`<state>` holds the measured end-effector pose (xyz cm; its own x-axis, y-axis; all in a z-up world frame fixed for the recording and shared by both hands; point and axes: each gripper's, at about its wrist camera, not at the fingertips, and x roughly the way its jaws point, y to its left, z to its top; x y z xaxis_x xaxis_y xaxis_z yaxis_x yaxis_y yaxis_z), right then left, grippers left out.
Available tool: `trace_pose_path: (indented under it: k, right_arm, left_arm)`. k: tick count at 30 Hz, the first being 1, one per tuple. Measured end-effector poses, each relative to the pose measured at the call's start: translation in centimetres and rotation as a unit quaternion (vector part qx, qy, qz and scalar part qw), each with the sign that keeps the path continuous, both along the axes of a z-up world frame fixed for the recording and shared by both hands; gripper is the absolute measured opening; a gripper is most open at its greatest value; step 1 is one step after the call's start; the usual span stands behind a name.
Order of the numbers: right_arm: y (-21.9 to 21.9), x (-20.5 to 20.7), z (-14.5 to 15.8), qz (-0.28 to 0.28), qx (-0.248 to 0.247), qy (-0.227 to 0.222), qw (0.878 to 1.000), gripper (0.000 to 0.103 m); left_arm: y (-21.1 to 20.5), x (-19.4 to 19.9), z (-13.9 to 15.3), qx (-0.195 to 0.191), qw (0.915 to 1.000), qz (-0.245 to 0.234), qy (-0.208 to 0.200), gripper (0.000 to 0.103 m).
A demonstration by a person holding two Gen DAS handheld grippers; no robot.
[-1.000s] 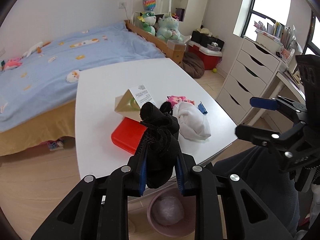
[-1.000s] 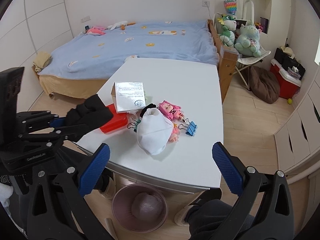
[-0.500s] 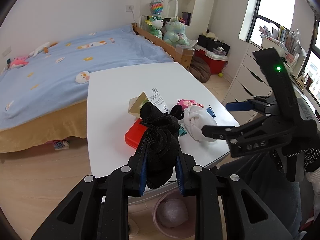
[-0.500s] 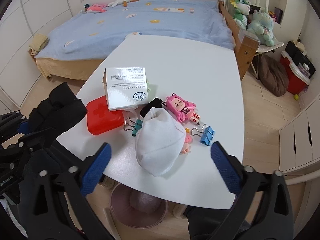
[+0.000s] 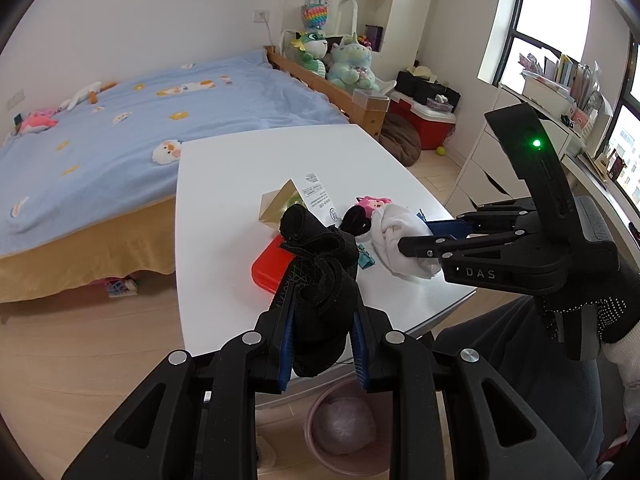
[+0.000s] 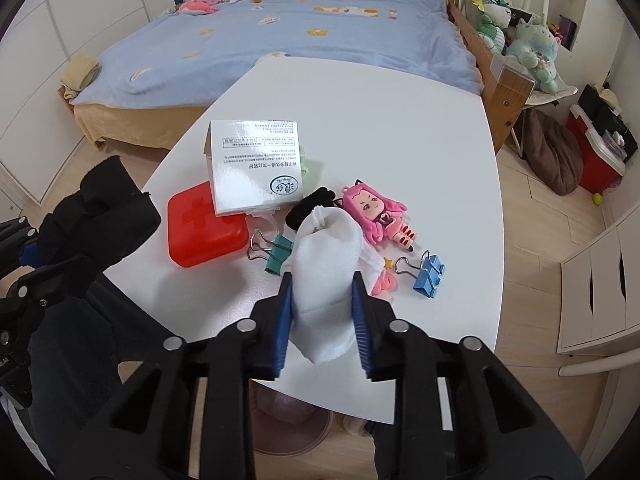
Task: Collect trash
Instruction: 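Grasp the white sock with the right tool, then drop the white sock into the pink bin with the right tool while the left tool drops the black cloth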
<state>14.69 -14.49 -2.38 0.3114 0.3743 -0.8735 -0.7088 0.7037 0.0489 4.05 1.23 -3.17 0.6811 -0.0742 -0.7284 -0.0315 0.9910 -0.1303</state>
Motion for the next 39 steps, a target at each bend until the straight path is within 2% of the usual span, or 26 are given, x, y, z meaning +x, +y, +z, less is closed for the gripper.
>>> trace_pose_path:
  k: [13, 23, 29, 39]
  right_arm:
    - [-3.0, -2.6, 3.8, -0.006, 0.052, -0.034, 0.998, 0.023]
    - [-7.1, -7.6, 6.3, 0.003, 0.096, -0.047, 0.994, 0.023]
    - [-8.4, -10.7, 5.9, 0.017, 0.102, -0.039, 0.994, 0.023]
    - [-9.1, -14.1, 2.6, 0.035, 0.085, -0.004, 0.996, 0.025]
  left_arm:
    - [-0.9, -0.9, 0.6, 0.009, 0.9999, -0.003, -0.005, 0.024]
    - [-2.3, -3.5, 0.8, 0.014, 0.9997, -0.018, -0.013, 0.024]
    - [-3.3, -5.2, 0.4, 0.013, 0.9995, -0.026, -0.012, 0.025]
    - [-4.9, -7.7, -1.4, 0.005, 0.9987, -0.051, 0.011, 0.025]
